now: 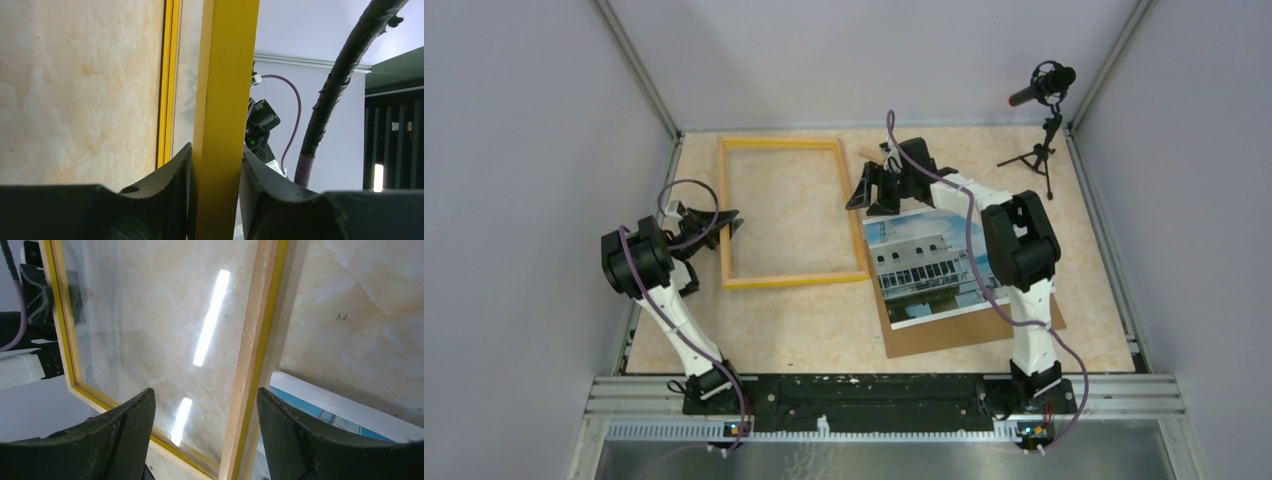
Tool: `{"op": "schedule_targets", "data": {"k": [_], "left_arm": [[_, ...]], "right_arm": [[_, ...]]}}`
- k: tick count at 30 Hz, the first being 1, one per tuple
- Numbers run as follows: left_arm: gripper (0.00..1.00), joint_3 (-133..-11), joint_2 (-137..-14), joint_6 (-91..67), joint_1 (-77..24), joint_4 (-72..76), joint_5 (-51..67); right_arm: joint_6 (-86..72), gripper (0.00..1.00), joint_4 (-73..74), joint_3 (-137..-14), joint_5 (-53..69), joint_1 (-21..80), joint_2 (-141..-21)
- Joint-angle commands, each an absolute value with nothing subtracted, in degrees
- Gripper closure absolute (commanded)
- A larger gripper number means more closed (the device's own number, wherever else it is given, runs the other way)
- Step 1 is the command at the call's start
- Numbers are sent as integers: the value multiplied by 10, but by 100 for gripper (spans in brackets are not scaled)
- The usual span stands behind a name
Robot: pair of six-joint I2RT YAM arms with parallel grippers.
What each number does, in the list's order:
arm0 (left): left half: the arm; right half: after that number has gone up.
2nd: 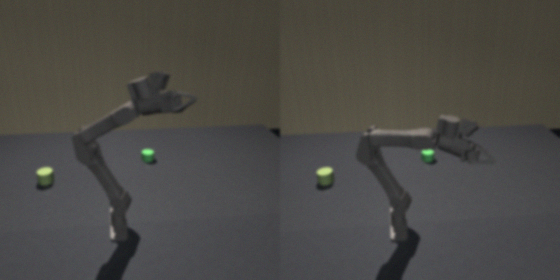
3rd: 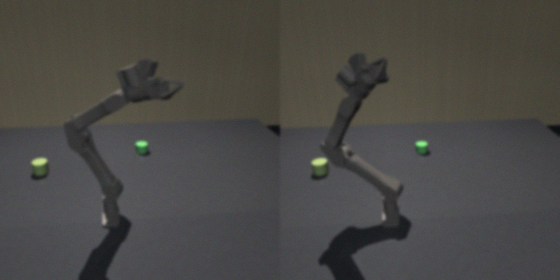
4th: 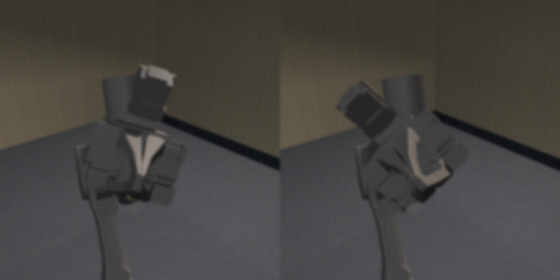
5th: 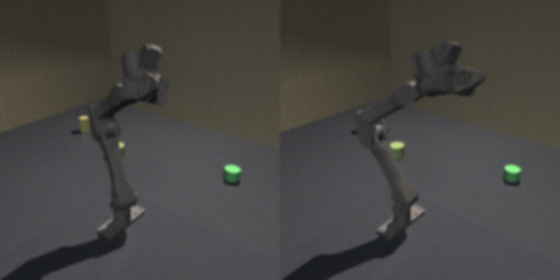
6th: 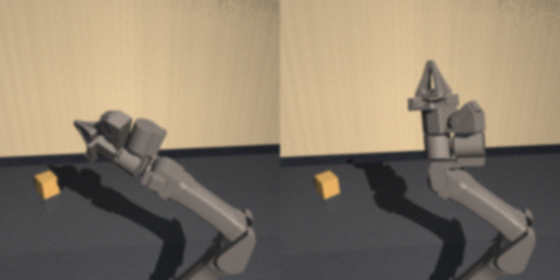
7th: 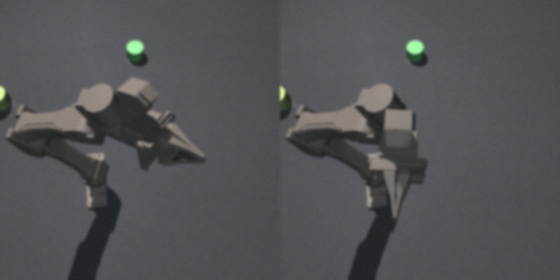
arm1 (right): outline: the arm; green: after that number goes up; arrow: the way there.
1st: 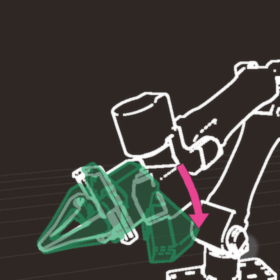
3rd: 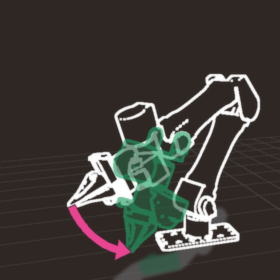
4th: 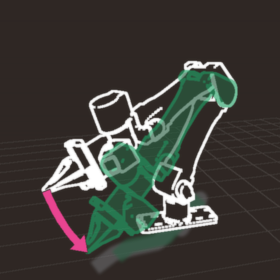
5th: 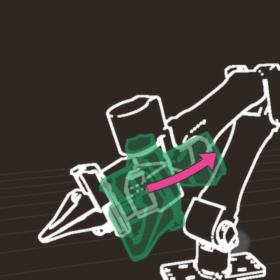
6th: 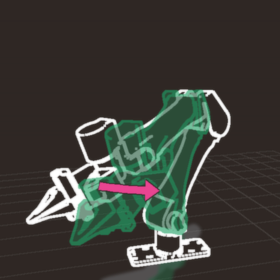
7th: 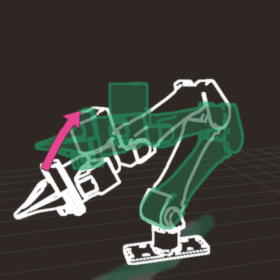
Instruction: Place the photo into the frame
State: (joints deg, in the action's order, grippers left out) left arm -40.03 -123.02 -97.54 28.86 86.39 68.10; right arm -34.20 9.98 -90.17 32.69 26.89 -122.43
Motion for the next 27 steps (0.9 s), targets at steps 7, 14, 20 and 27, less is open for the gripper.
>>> {"op": "schedule_targets", "data": {"k": [7, 14, 20, 27], "left_arm": [[60, -397, -1199, -978, 295, 1027, 678], [60, -398, -1203, -981, 295, 1027, 679], [60, -398, -1205, -981, 295, 1027, 679], [60, -397, -1206, -981, 295, 1027, 679]], "right_arm": [[-392, 31, 40, -934, 372, 257, -1261], [-408, 40, 17, -929, 390, 256, -1278], [-408, 45, 8, -921, 394, 257, -1280], [-411, 46, 4, -917, 399, 258, -1291]]}}
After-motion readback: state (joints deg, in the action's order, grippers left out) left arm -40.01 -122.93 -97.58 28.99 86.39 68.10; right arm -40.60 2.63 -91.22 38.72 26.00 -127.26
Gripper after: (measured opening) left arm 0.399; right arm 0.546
